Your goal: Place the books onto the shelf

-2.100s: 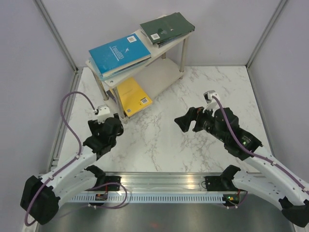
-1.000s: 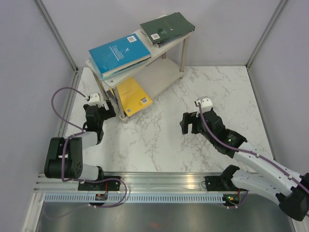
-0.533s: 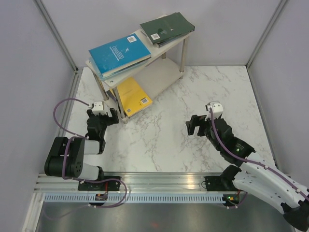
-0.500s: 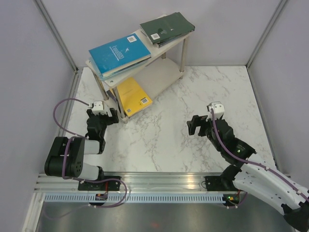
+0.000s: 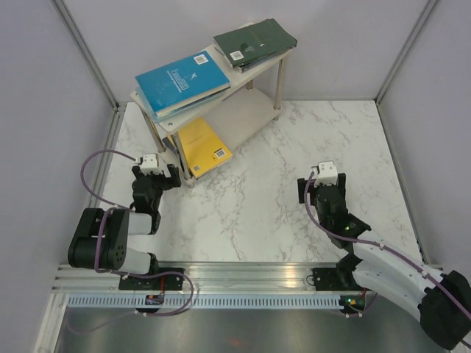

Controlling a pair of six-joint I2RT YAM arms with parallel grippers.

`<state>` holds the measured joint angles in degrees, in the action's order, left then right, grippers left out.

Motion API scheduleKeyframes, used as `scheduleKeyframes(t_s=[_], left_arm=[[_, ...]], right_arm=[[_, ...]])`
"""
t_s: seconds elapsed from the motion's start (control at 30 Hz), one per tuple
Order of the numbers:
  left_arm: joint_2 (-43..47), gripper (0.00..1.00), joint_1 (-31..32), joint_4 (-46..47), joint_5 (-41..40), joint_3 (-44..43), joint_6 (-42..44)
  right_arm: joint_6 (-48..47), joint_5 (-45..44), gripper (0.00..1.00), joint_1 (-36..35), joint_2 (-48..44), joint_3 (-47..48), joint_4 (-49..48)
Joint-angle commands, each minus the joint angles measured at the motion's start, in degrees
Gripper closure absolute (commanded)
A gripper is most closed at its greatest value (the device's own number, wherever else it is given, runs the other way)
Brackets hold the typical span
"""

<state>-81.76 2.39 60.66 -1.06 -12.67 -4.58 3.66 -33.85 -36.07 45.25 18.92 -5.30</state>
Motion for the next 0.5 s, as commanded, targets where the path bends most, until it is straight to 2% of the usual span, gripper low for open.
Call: scheduleKeyframes(t_s=[0.0,0.13,0.2,0.23,0.33,0.47], left_arm=[[-0.16,0.00,0.07,4.73,-0.96,0.27,3.26],[-0.16,0.00,0.07,4.73,-0.96,0.36,3.26],[-0.16,0.00,0.07,4.73,-0.96,0.36,3.26],[-0.16,0.00,0.07,4.73,-0.96,0.36,3.26],[-0.25,0.00,0.07,4.73,-0.96,0.36,3.26],[-0.16,0.00,0.07,4.73,-0.96,0.36,3.26]], right_arm=[[-5.33,1.49,0.02,7.49,5.80,-2.56,-17.85],[-7.97,5.10,0.02,15.58,15.62,-5.82,-28.87],[-5.16,6.06,0.02,20.24,18.63,-7.92,-34.74],[-4.55,6.07,0.02,21.12,20.38,-6.89,-35.13],[-4.28,9.75,0.02,23.67,24.59,-9.51,-50.13],[-3.66,11.76,0.02,25.26,31.81,-7.84,-58.05]])
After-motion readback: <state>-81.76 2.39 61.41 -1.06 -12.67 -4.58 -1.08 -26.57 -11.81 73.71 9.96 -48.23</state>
